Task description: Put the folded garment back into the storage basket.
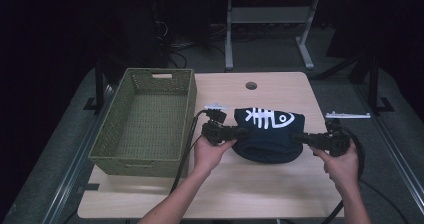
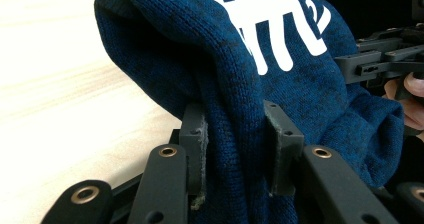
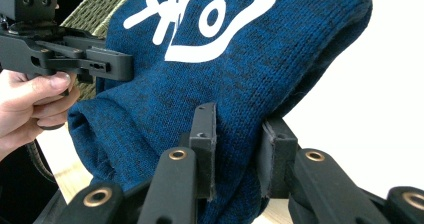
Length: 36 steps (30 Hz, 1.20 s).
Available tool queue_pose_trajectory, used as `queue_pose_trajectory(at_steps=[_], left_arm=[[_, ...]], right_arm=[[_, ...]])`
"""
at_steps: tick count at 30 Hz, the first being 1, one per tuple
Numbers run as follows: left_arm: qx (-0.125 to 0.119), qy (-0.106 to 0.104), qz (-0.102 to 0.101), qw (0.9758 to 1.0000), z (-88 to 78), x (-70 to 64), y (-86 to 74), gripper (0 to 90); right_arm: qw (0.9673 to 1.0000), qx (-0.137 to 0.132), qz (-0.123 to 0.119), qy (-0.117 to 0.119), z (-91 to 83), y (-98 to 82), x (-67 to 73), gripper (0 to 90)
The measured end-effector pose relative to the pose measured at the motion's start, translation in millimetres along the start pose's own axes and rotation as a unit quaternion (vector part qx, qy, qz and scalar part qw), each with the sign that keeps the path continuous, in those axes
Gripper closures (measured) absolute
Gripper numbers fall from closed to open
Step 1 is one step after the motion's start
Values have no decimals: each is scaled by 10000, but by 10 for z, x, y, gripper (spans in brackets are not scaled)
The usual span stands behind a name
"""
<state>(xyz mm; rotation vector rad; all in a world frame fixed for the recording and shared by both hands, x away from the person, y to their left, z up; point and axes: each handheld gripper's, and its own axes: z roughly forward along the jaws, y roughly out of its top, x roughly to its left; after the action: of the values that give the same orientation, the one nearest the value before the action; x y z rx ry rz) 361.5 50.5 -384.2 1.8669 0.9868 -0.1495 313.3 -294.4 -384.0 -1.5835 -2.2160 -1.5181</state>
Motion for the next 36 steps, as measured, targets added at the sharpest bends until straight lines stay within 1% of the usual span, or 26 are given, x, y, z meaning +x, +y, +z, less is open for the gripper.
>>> queue_pose_trajectory(at_steps=[8, 10, 14, 19, 21, 25, 28, 29, 33, 36], left_arm=[[-93, -83, 16, 9999, -120, 0, 112, 674], [-79, -101, 34, 9999, -151, 14, 129, 675], [-98, -99, 28, 9999, -192, 15, 153, 674], [-142, -161, 30, 9998, -301, 29, 219, 674], [-194, -190, -5, 9996, -336, 36, 230, 674], [-223, -192, -55, 9996, -407, 59, 245, 674], [-245, -187, -39, 9995, -474, 73, 266, 674], [-245, -187, -39, 9995, -474, 73, 266, 675], [-273, -166, -8, 9995, -590, 76, 310, 674], [-301, -178, -22, 9994, -634, 83, 322, 674]], right_arm=[[9999, -54, -69, 53, -24, 120, 75, 724], [9999, -73, -98, 73, -29, 153, 103, 724], [9999, -56, -134, 75, -26, 200, 144, 724], [9998, -41, -152, 127, -17, 282, 210, 724], [9997, -40, -188, 129, -11, 311, 235, 724], [9996, -24, -237, 145, 10, 373, 293, 724], [9995, -2, -266, 156, 36, 422, 342, 724], [9995, -2, -266, 156, 36, 422, 342, 724], [9992, 41, -355, 169, 63, 509, 436, 724], [9992, 38, -362, 188, 79, 537, 469, 724]])
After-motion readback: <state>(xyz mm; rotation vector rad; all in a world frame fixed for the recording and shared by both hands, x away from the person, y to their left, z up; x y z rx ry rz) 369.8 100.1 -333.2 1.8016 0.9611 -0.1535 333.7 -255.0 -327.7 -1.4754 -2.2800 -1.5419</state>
